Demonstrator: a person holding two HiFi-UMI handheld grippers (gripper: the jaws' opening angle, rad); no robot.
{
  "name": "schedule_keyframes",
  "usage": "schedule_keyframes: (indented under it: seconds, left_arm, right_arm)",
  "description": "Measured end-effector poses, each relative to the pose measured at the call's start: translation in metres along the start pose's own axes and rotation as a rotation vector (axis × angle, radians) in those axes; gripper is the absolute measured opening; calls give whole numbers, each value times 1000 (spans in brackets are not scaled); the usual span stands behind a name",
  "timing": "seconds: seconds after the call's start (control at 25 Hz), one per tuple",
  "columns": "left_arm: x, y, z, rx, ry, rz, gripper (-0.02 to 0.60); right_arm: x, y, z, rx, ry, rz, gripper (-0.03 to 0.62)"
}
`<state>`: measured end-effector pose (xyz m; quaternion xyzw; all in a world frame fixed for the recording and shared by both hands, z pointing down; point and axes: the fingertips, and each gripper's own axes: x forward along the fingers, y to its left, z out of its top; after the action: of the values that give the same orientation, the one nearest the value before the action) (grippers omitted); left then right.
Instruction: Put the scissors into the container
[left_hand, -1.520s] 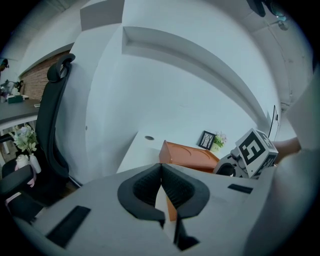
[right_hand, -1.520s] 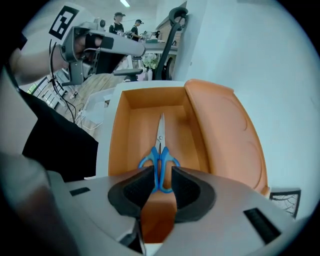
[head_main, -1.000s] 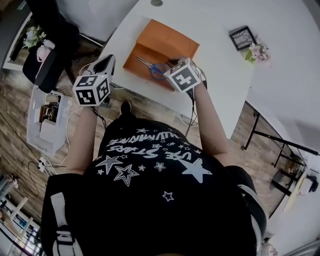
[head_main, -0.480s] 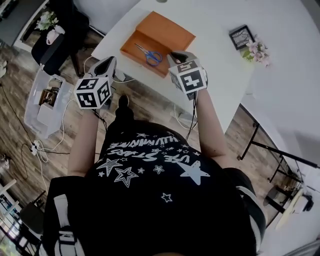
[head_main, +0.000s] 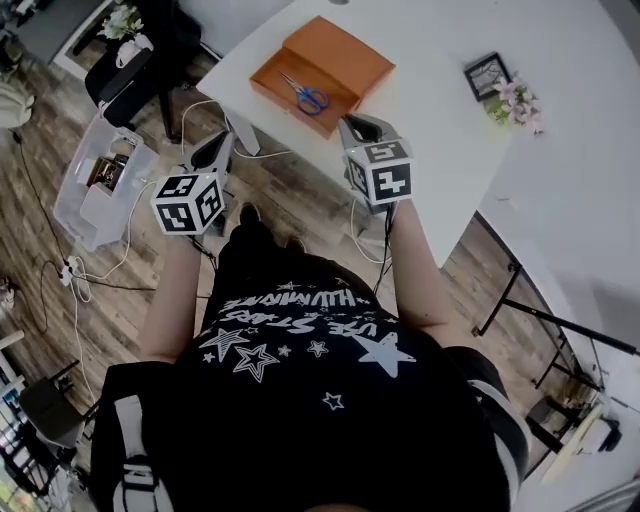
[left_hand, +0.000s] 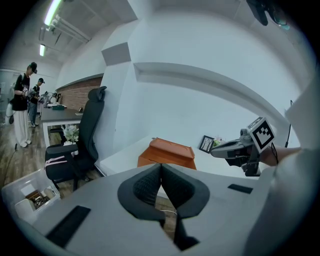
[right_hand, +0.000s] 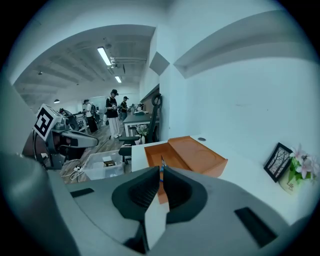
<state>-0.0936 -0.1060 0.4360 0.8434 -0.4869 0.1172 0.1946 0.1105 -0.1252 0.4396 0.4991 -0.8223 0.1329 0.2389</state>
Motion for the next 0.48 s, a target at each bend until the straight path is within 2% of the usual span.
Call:
schedule_keyframes:
  seconds: [0.48]
  left_arm:
    - [-14,-6,-3,7,-3,-42,20]
  right_arm:
    - [-17,1,-6,47,2,-54,57]
